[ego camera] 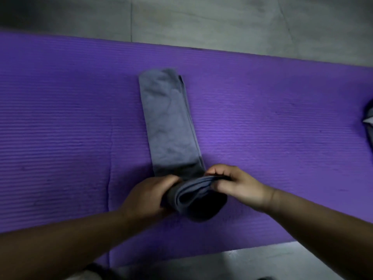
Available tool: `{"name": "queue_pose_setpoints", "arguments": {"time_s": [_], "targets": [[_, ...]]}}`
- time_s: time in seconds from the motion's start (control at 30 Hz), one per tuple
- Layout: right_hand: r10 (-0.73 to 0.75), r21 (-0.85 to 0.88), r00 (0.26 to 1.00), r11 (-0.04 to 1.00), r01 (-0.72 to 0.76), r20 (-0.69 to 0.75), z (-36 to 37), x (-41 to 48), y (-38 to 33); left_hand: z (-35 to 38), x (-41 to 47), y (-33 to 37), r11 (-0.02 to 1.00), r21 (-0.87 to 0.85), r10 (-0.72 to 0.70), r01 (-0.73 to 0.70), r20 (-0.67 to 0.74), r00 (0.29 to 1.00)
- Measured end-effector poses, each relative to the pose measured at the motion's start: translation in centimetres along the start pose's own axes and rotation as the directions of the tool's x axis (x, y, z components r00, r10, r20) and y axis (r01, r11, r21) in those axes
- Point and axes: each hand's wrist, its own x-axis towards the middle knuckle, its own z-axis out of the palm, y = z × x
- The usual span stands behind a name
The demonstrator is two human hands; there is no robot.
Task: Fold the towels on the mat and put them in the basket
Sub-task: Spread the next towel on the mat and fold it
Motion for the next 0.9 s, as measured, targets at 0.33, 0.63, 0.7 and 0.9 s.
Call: {"name": "queue_pose_setpoints", "arguments": {"time_s": [0.33,0.63,0.7,0.9], "targets": [[0.049,-0.132,0.999,0.990,-0.050,-0.018,2.8,1.3,2.1,-2.0,-1.3,-2.5,0.801,-0.486,-0.396,0.349,0.007,0.918],[-0.008,-0.390,0.960,0.915,-0.106,-0.280,1.6,8.3,1.4,-3.5,3.2,-3.8,0.882,-0.307,-0.429,0.358,-0.212,0.878],[0.023,-0.433,0.946,0.885,-0.169,-0.323,1.5,9.0,1.1,-4.5,3.7,-3.9,0.963,0.046,-0.231,0.264,-0.353,0.907],[0.045,-0.584,0.894,0.742,-0.329,-0.446,0.2,9.6,0.6,-4.3,1.9,-5.5,0.632,0.702,0.278,-0.327,0.188,0.942]]}}
